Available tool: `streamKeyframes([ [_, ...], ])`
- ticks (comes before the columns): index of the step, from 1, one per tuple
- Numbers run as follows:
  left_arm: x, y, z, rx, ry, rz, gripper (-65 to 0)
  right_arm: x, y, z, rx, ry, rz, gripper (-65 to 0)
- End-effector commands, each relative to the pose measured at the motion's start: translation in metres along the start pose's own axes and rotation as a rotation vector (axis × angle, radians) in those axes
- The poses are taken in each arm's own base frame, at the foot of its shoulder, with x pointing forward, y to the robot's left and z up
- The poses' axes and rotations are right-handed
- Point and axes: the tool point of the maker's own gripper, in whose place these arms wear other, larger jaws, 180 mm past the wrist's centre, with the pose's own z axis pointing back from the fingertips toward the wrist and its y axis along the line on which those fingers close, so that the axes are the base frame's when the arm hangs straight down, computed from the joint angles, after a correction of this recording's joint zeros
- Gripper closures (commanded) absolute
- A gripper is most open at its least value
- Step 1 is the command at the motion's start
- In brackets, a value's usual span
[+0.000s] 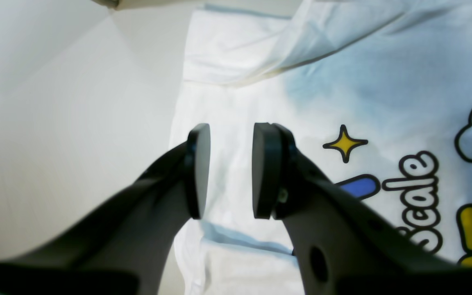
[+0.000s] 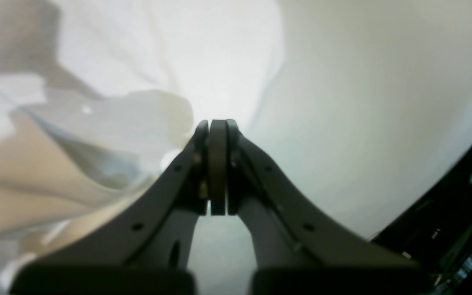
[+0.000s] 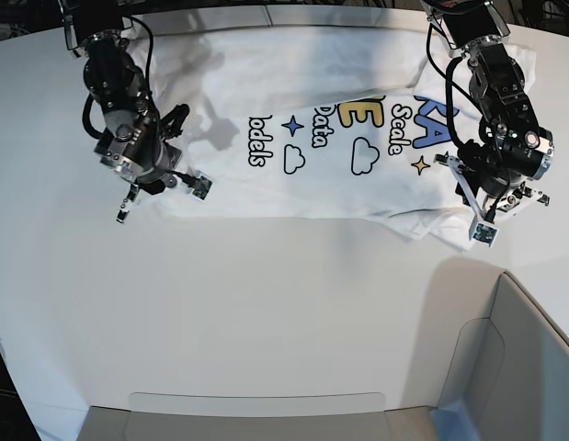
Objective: Layout the t-shirt on the table in an organized manner, then fold the t-shirt properly
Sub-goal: 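Release the shirt and move the right gripper onto the shirt side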
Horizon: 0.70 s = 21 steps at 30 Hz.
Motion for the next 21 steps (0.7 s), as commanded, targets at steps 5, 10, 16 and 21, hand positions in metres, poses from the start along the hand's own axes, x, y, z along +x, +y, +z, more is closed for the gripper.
streamKeyframes([
  [5, 0.009, 0.008, 0.004, 0.024, -0.031, 0.001, -17.0, -0.017, -0.041, 0.009, -0.104, 0.029, -0.188, 0.0],
  [10, 0.009, 0.008, 0.003, 0.023, -0.030, 0.001, -17.0, -0.015, -0.057, 0.013, -0.134, 0.016, -0.217, -10.8],
  [16, 0.009, 0.004, 0.002, 0.012, -0.031, 0.008, -17.0, -0.023, -0.066, 0.010, -0.127, 0.016, -0.341, -26.1],
  [21, -0.001, -0.001, 0.001, 0.002, -0.009, 0.001, -17.0, -0.061, -0.088, -0.018, -0.060, 0.086, -0.581, -26.1],
])
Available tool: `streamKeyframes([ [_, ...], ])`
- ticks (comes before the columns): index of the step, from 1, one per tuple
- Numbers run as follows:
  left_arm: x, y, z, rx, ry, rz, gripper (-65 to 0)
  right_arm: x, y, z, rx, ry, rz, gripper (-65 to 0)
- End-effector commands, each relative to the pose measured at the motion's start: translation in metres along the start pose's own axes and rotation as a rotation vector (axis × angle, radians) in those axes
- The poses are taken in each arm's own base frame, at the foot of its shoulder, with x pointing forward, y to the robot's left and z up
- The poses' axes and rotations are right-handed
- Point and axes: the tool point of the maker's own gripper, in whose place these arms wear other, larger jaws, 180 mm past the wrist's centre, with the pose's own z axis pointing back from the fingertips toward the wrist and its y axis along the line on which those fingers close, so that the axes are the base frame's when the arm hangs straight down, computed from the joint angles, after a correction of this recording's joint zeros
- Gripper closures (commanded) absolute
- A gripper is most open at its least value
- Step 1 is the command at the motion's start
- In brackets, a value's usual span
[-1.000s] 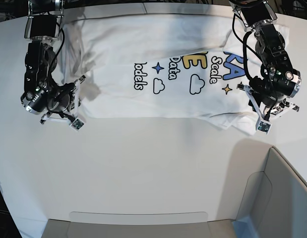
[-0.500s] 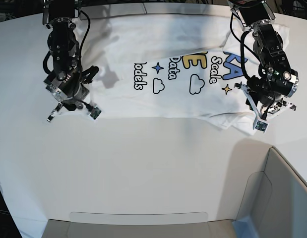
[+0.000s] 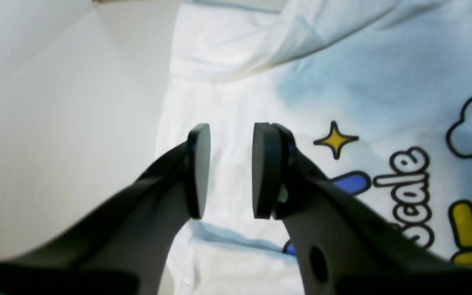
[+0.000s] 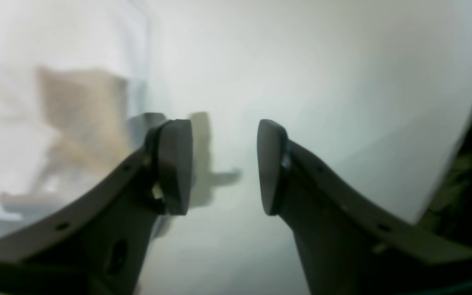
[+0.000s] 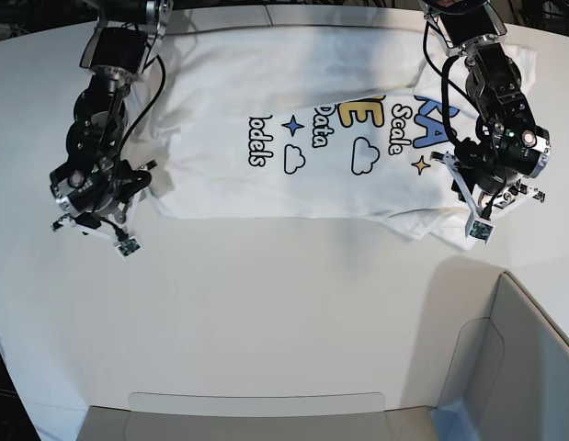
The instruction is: Layout the t-shirt on the table in an organized manner, then fold the t-shirt properly
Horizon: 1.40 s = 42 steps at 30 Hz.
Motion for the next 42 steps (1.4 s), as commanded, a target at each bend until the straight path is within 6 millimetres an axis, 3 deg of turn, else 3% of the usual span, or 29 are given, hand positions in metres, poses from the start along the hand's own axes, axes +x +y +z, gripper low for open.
streamKeyframes([
  [1, 0.008, 0.007, 0.004, 0.023, -0.030, -0.006, -17.0, 0.008, -0.016, 0.003, -0.021, -0.017, -0.014, -26.1],
  [9, 0.007, 0.007, 0.004, 0.023, -0.028, -0.005, -17.0, 0.007, -0.007, -0.013, 0.023, 0.031, 0.024, -26.1],
  [15, 0.007, 0.006, 0.004, 0.020, -0.029, -0.006, -17.0, 0.032, 0.022, -0.009, 0.184, -0.115, 0.090, -26.1],
  [20, 0.007, 0.006, 0.004, 0.020, -0.029, -0.006, -17.0, 0.049, 0.022, 0.004, 0.288, -0.244, 0.070, -26.1],
  [23, 0.007, 0.006, 0.004, 0.020, -0.029, -0.006, -17.0, 0.046, 0.023, 0.001, 0.318, -0.243, 0.062, -26.1],
  [31, 0.008, -0.001, 0.003, 0.004, -0.033, 0.004, -17.0, 0.023, 0.060, -0.030, 0.511, -0.159, -0.007, -26.1],
  [39, 0.009, -0.004, 0.003, -0.003, -0.034, 0.008, -17.0, 0.017, 0.067, -0.033, 0.526, -0.138, -0.002, -26.0],
  [42, 0.009, -0.004, 0.003, -0.003, -0.034, 0.008, -17.0, 0.018, 0.073, -0.032, 0.532, -0.133, 0.027, -20.2],
])
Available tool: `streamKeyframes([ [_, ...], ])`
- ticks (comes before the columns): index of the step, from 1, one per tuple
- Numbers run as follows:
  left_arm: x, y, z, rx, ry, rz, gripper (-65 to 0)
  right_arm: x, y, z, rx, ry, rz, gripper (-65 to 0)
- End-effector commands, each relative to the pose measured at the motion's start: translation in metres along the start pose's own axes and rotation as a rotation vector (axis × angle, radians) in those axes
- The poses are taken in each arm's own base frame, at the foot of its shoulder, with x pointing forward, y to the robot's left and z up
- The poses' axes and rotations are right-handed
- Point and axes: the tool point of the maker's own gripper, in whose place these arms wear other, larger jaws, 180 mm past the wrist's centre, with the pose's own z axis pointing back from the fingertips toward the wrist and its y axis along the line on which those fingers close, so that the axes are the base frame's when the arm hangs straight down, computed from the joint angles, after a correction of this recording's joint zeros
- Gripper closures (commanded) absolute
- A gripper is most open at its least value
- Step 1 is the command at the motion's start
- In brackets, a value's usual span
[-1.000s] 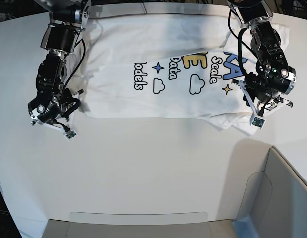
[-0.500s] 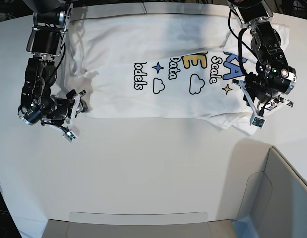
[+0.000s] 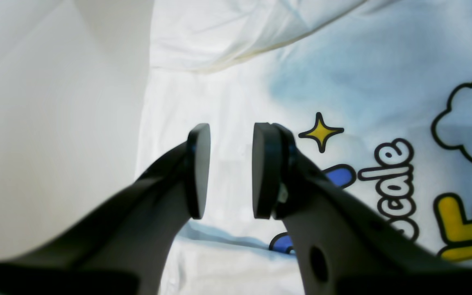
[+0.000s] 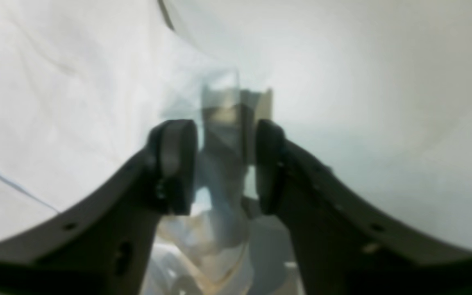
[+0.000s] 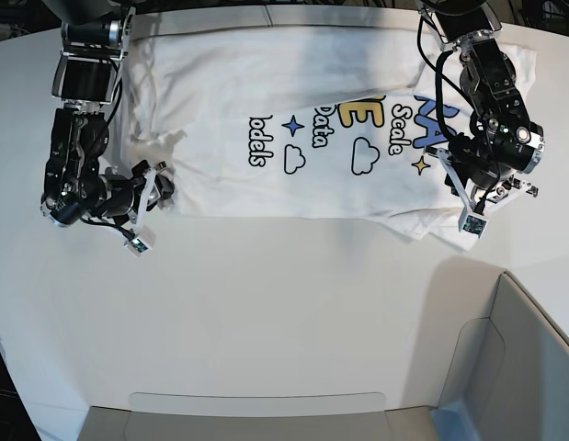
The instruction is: Layout the t-shirt on the table in an organized manner, then fold the t-shirt properly
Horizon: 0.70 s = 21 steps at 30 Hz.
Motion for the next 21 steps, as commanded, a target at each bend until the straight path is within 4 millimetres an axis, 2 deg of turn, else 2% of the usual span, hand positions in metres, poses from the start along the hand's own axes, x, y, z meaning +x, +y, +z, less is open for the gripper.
streamKeyframes([
  [1, 0.011, 0.007, 0.005, 0.022, -0.037, -0.004, -17.0, -0.001, 0.002, 0.000, -0.003, 0.029, 0.037, -15.9],
  [4, 0.011, 0.006, 0.005, 0.021, -0.038, -0.003, -17.0, 0.000, 0.008, -0.003, 0.005, 0.048, 0.067, 0.0],
  [8, 0.012, 0.001, 0.004, 0.009, -0.042, 0.006, -17.0, 0.001, 0.010, -0.003, 0.003, 0.048, 0.083, 0.0],
  [10, 0.012, -0.001, 0.003, 0.005, -0.042, 0.009, -17.0, 0.014, 0.012, 0.006, -0.027, 0.019, 0.135, 0.0],
  [15, 0.013, -0.005, 0.003, -0.005, -0.044, 0.015, -17.0, 0.054, 0.051, 0.046, -0.120, -0.122, 0.364, 0.0],
  [17, 0.013, -0.005, 0.003, -0.006, -0.044, 0.016, -17.0, 0.063, 0.065, 0.057, -0.140, -0.164, 0.425, 0.0],
  [19, 0.013, -0.005, 0.003, -0.006, -0.044, 0.016, -17.0, 0.063, 0.073, 0.062, -0.147, -0.172, 0.465, 0.0],
  [21, 0.013, -0.005, 0.003, -0.006, -0.044, 0.016, -17.0, 0.055, 0.077, 0.057, -0.141, -0.138, 0.488, 0.0],
])
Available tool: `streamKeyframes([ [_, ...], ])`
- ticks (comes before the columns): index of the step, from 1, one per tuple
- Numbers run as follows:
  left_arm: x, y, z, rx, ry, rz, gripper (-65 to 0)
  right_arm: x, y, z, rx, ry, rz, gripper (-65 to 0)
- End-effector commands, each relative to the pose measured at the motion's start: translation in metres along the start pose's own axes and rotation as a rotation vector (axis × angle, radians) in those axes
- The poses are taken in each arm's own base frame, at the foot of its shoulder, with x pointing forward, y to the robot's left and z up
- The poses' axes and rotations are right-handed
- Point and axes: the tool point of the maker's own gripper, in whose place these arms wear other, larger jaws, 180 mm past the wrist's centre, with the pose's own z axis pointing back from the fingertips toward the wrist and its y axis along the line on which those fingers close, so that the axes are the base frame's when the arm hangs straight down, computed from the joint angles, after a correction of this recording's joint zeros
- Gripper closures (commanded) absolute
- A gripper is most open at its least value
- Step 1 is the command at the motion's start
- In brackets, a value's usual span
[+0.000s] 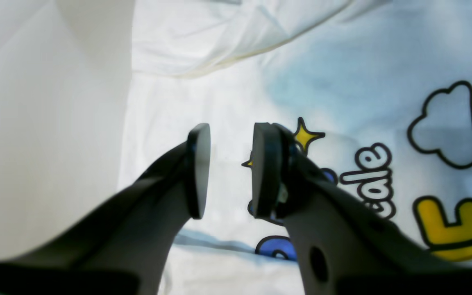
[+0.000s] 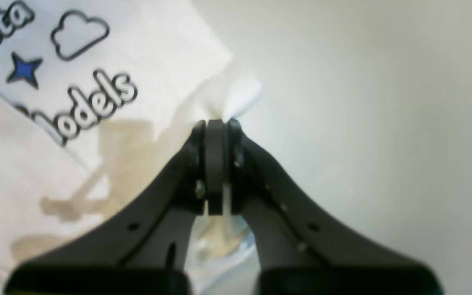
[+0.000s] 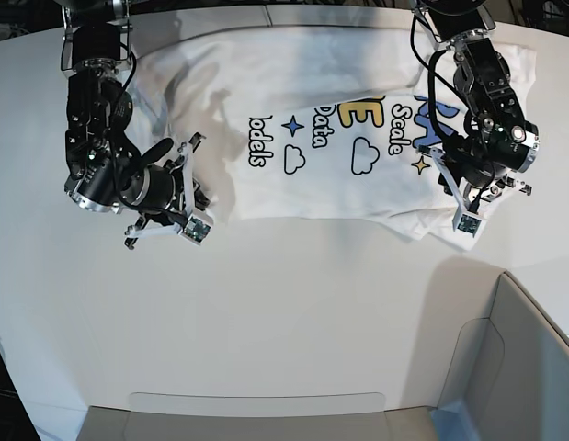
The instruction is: Layout the t-shirt on the table in an organized manner, then fold the t-shirt properly
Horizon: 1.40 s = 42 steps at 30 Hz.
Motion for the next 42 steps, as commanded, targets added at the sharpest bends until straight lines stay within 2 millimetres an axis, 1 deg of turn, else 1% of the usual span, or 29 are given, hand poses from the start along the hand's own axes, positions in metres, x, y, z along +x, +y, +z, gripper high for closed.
streamKeyframes([
  [1, 0.011, 0.005, 0.005, 0.018, -0.038, -0.002, -17.0, 0.002, -0.002, 0.001, -0.020, 0.017, 0.050, 0.0],
  [3, 0.011, 0.005, 0.005, 0.018, -0.038, -0.002, -17.0, -0.003, 0.009, -0.007, -0.024, 0.081, 0.117, 0.0],
  [7, 0.011, 0.005, 0.005, 0.018, -0.038, -0.002, -17.0, -0.020, 0.044, -0.025, -0.052, 0.258, 0.333, 0.0],
  [10, 0.011, 0.005, 0.005, 0.017, -0.040, -0.001, -17.0, -0.026, 0.062, -0.030, -0.119, 0.365, 0.510, 0.0],
  [13, 0.012, 0.005, 0.005, 0.017, -0.042, -0.001, -17.0, -0.024, 0.070, -0.029, -0.206, 0.427, 0.652, 0.0],
  [16, 0.011, 0.005, 0.004, 0.016, -0.039, -0.001, -17.0, -0.019, 0.076, -0.028, -0.249, 0.443, 0.738, 0.0],
  [18, 0.011, 0.005, 0.004, 0.016, -0.037, -0.001, -17.0, -0.016, 0.074, -0.026, -0.269, 0.442, 0.745, 0.0],
  [24, 0.010, 0.005, 0.004, 0.015, -0.036, -0.001, -17.0, 0.014, 0.069, -0.005, -0.337, 0.335, 0.730, 0.0],
  [27, 0.005, 0.002, -0.002, 0.001, -0.015, 0.004, -17.0, 0.025, 0.070, -0.002, -0.347, 0.299, 0.719, 0.0],
  [31, -0.001, 0.000, -0.008, -0.013, 0.008, 0.009, -17.0, 0.025, 0.074, -0.004, -0.335, 0.297, 0.723, -0.2],
  [35, -0.001, 0.000, -0.008, -0.013, 0.008, 0.009, -17.0, 0.017, 0.082, -0.006, -0.310, 0.307, 0.721, -17.5],
  [37, -0.001, 0.000, -0.008, -0.013, 0.008, 0.009, -17.0, 0.013, 0.084, -0.007, -0.301, 0.316, 0.724, -23.2],
  [38, -0.001, 0.000, -0.008, -0.013, 0.008, 0.009, -17.0, 0.007, 0.084, -0.008, -0.298, 0.337, 0.730, -25.0],
  [39, -0.001, 0.000, -0.008, -0.013, 0.008, 0.009, -17.0, 0.004, 0.083, -0.008, -0.297, 0.343, 0.733, -25.5],
  [42, -0.001, 0.000, -0.008, -0.013, 0.008, 0.009, -17.0, 0.005, 0.079, -0.005, -0.311, 0.343, 0.727, -25.5],
])
